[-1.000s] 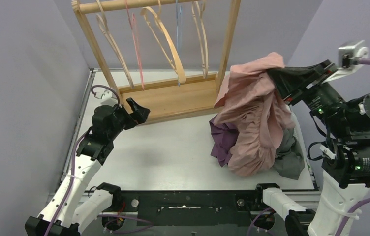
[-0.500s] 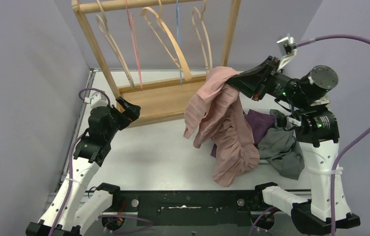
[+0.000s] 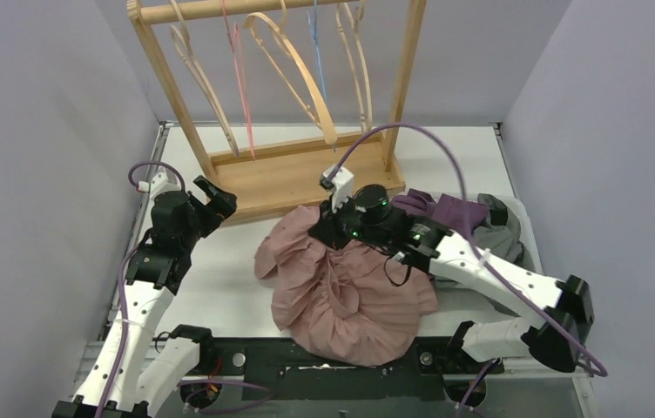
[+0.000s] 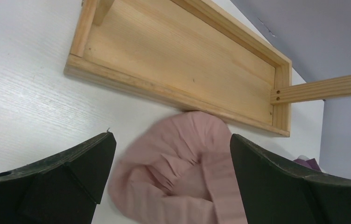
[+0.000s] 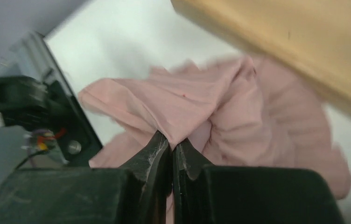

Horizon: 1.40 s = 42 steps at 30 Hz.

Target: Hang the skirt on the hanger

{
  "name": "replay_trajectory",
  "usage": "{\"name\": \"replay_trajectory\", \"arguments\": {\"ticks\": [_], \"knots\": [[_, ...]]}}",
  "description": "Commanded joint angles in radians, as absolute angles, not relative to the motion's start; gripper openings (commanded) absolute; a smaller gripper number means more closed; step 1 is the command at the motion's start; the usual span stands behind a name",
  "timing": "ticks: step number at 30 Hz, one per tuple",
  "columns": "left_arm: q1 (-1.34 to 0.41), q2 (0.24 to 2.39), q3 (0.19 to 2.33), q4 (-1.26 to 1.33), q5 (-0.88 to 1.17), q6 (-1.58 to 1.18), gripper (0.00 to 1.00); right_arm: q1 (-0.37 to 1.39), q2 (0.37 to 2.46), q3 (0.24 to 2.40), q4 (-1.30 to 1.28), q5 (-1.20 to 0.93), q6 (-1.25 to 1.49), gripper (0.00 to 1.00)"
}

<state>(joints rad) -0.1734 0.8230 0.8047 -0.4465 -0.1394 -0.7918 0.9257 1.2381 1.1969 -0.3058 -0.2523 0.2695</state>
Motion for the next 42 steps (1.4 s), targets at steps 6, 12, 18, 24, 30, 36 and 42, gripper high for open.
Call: {"name": "replay_trajectory", "arguments": {"ticks": [6, 12, 18, 24, 30, 36, 42], "knots": [[-0.155, 0.783, 0.816, -0.532, -0.125, -0.765, 0.97, 1.006, 1.359, 0.979, 0.022, -0.06, 0.474, 0.41], [-0.179, 0.791, 0.828, -0.48, 0.147, -0.668, 0.94, 1.026, 1.269, 0.964, -0.039, 0.045, 0.531, 0.82], [-0.243, 0.837, 0.815, -0.405, 0.441, -0.667, 0.76, 1.028, 1.148, 0.89, -0.203, 0.211, 0.669, 0.76], [-0.376, 0.916, 0.773, -0.224, 0.661, -0.804, 0.61, 1.052, 1.126, 0.793, -0.283, 0.133, 0.774, 0.51], [-0.626, 1.049, 0.829, -0.281, 0.421, -0.824, 0.53, 1.079, 1.104, 0.712, -0.269, 0.109, 0.835, 0.36], [-0.68, 1.179, 0.866, -0.38, 0.154, -0.816, 0.5, 1.083, 1.114, 0.669, -0.228, 0.09, 0.846, 0.32], [-0.681, 1.254, 0.867, -0.315, 0.126, -0.831, 0.56, 1.082, 1.121, 0.64, -0.195, 0.06, 0.843, 0.36]]}}
